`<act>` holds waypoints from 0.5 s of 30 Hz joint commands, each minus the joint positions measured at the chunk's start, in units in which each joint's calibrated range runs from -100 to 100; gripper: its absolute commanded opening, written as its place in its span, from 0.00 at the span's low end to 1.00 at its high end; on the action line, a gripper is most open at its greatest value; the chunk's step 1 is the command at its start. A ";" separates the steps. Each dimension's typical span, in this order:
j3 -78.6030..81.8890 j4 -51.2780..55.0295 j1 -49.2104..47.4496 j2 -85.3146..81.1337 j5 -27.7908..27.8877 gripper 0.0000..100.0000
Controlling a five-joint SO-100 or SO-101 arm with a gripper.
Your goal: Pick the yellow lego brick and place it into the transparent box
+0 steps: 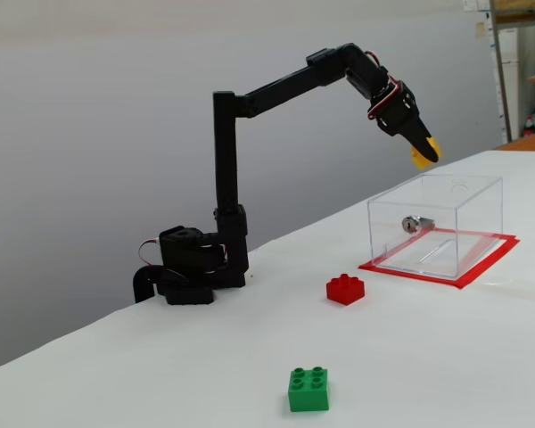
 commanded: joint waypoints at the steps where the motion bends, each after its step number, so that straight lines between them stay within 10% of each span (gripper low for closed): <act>1: -2.51 -0.72 -0.40 -0.58 0.19 0.07; 15: -2.42 -0.72 0.04 -0.66 0.14 0.22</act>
